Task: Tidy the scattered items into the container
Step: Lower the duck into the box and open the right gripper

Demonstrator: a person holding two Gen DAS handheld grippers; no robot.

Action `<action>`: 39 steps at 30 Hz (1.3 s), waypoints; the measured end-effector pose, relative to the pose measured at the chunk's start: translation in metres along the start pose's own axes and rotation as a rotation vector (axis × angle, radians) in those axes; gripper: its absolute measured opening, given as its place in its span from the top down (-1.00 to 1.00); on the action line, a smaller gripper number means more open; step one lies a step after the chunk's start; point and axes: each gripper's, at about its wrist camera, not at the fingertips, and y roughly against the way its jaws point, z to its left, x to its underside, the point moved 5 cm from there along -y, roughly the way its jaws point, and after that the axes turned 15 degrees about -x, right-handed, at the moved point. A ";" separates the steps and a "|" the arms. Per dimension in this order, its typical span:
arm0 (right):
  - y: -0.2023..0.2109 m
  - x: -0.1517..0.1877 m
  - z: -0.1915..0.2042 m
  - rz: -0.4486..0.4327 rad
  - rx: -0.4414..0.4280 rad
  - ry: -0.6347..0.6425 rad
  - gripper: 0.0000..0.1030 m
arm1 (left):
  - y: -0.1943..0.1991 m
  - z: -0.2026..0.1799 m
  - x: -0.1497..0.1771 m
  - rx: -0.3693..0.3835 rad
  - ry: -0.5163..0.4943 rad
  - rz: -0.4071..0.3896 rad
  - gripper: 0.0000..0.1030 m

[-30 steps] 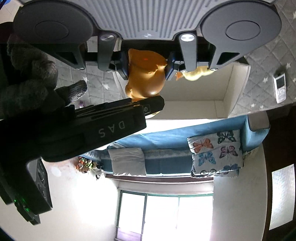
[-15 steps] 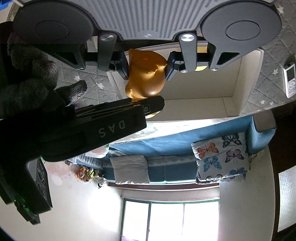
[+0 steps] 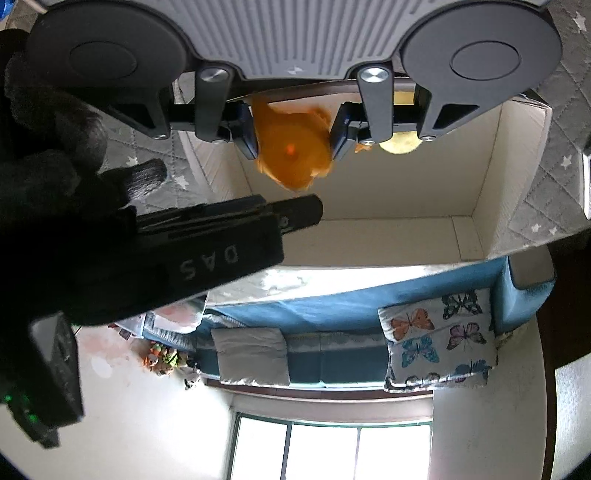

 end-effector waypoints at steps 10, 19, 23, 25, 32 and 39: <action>0.006 0.001 0.008 -0.010 -0.004 0.009 0.06 | 0.002 0.004 0.001 -0.020 0.022 -0.015 0.12; 0.016 0.001 0.014 -0.021 0.005 0.023 0.06 | 0.010 0.005 -0.004 -0.029 0.019 -0.036 0.11; 0.022 0.004 0.014 -0.017 0.005 0.020 0.06 | 0.017 0.009 0.001 -0.038 0.020 -0.039 0.11; 0.025 0.008 0.014 -0.008 0.009 0.026 0.06 | 0.022 0.012 0.003 -0.044 0.026 -0.043 0.11; 0.029 0.012 0.014 -0.008 0.011 0.029 0.06 | 0.032 0.011 0.009 -0.042 -0.029 -0.044 0.08; 0.030 0.013 0.015 -0.007 0.001 0.031 0.06 | 0.021 0.025 0.001 -0.150 0.006 -0.057 0.12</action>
